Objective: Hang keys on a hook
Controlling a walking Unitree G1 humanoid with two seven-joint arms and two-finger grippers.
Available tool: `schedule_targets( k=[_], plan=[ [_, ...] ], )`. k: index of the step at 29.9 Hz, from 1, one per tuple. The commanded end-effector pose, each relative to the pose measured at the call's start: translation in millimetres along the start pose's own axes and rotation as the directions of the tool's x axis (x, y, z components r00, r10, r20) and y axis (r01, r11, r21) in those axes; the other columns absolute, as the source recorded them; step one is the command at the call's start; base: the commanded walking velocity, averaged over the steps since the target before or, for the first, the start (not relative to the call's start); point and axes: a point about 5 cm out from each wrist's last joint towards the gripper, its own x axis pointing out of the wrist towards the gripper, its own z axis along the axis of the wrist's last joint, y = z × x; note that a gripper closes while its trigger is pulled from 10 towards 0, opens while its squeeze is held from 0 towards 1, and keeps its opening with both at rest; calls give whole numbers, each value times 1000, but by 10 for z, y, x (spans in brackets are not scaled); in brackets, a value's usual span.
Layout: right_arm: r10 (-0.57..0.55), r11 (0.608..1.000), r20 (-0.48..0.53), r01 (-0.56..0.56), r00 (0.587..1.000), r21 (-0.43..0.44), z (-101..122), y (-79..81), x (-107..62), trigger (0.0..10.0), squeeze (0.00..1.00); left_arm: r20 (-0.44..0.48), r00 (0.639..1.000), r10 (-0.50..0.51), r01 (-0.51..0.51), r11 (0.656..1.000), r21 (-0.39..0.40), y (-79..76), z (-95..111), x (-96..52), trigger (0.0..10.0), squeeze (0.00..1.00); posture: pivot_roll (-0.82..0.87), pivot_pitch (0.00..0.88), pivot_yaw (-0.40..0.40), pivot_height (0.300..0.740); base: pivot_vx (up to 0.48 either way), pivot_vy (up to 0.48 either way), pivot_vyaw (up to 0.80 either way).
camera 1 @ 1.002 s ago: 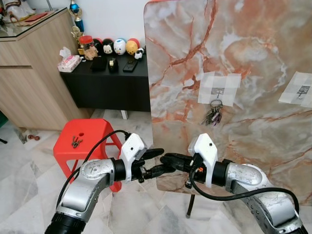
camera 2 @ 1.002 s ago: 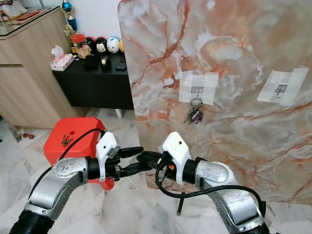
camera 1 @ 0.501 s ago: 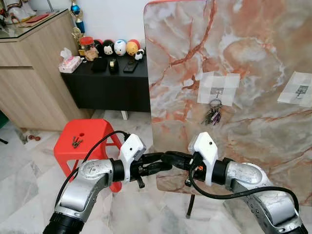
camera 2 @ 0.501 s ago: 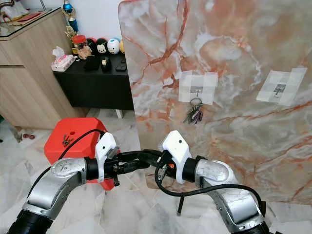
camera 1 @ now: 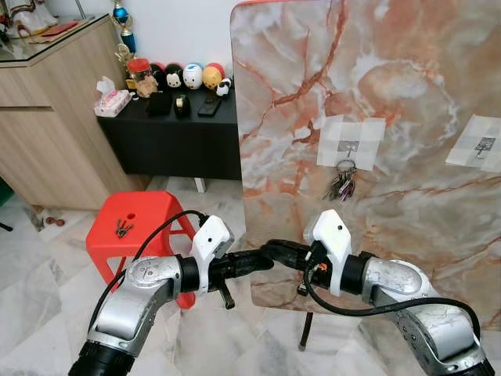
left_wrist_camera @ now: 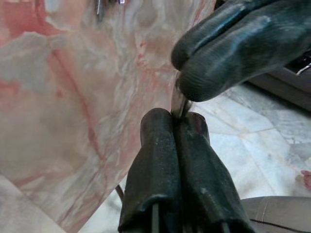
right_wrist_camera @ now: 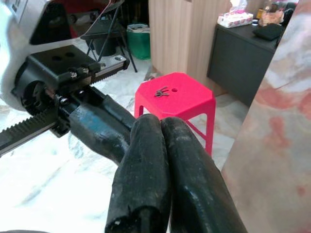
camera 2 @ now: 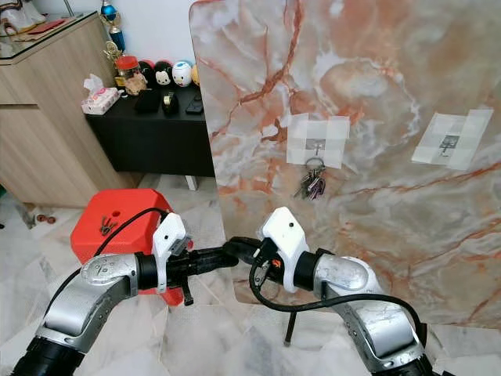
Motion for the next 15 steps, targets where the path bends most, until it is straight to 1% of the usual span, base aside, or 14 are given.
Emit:
schedule_targets(
  k=[1,15],
  plan=[
    [-4,1000,5,4,1000,-4,21,-19,0,10000,0,7,1000,9,-9,1000,7,17,36,-33,0,0,-3,51,40,740,0,0,0],
    [-15,1000,6,15,1000,10,4,-29,8,10000,0,26,1000,16,-16,1000,-3,29,55,-50,0,0,-3,53,41,740,0,0,0]
  ],
)
